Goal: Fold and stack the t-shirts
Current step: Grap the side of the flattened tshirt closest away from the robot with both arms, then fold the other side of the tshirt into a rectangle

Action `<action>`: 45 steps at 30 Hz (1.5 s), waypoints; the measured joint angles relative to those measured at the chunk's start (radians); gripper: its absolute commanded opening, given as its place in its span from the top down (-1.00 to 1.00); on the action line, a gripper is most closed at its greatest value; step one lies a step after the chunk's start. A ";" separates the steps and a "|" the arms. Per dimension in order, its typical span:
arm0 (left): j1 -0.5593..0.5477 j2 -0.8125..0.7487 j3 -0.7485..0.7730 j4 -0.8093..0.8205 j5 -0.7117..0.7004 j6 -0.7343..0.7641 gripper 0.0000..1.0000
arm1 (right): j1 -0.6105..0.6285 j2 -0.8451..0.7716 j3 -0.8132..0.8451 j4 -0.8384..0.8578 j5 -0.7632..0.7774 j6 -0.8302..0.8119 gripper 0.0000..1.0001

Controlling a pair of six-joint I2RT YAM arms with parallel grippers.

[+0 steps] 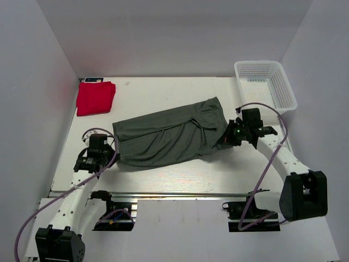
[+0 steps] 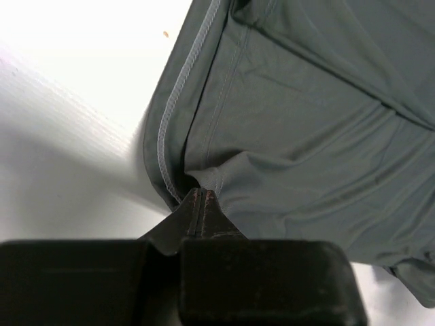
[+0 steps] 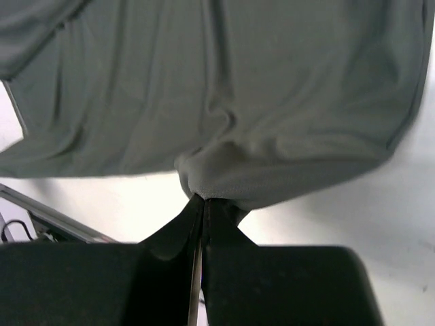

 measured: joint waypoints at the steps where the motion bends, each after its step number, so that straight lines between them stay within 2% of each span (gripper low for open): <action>1: 0.000 0.026 0.013 0.003 -0.007 -0.001 1.00 | 0.000 0.031 0.026 0.003 0.000 0.000 1.00; 12: 0.011 0.336 0.209 0.091 -0.122 -0.011 1.00 | -0.001 0.323 0.303 0.002 0.020 0.003 1.00; 23: 0.025 0.548 0.325 0.190 -0.223 0.007 1.00 | -0.005 0.634 0.658 -0.040 0.098 -0.018 1.00; 25: 0.028 0.626 0.364 0.206 -0.227 0.010 1.00 | -0.006 0.693 0.707 -0.050 0.102 -0.024 0.85; 26: 0.031 0.672 0.388 0.215 -0.226 0.012 1.00 | -0.007 0.723 0.737 -0.056 0.098 -0.031 0.62; 27: 0.034 0.720 0.414 0.224 -0.226 0.013 0.79 | -0.007 0.753 0.764 -0.060 0.096 -0.037 0.44; 28: 0.038 0.758 0.433 0.229 -0.227 0.017 0.19 | -0.007 0.779 0.794 -0.064 0.093 -0.040 0.39; 29: 0.040 0.790 0.452 0.231 -0.229 0.023 -0.26 | -0.007 0.809 0.829 -0.068 0.091 -0.046 0.36; 30: 0.045 0.826 0.475 0.232 -0.231 0.024 -0.71 | -0.008 0.835 0.864 -0.072 0.089 -0.051 0.00; 31: 0.050 0.854 0.494 0.232 -0.232 0.030 -0.99 | -0.008 0.859 0.896 -0.073 0.086 -0.049 -0.17; 33: 0.060 0.898 0.540 0.229 -0.238 0.027 -0.99 | -0.008 0.888 0.944 -0.080 0.079 -0.068 -0.39; 35: 0.068 0.922 0.589 0.222 -0.238 0.032 -0.99 | -0.008 0.894 0.964 -0.081 0.072 -0.082 -0.39; 36: 0.071 0.924 0.613 0.219 -0.235 0.036 -0.99 | -0.008 0.890 0.964 -0.080 0.065 -0.092 -0.42; 37: 0.073 0.922 0.629 0.221 -0.232 0.044 -0.99 | -0.007 0.883 0.959 -0.078 0.060 -0.098 -0.56; 38: 0.077 0.917 0.651 0.226 -0.227 0.052 -0.99 | -0.007 0.870 0.946 -0.082 0.054 -0.105 -0.56; 41: 0.077 0.896 0.650 0.250 -0.180 0.089 -0.99 | -0.007 0.779 0.802 -0.034 0.041 -0.119 -0.81; 45: 0.066 0.867 0.606 0.327 -0.036 0.179 -0.99 | -0.005 0.656 0.594 -0.023 0.002 -0.126 -0.81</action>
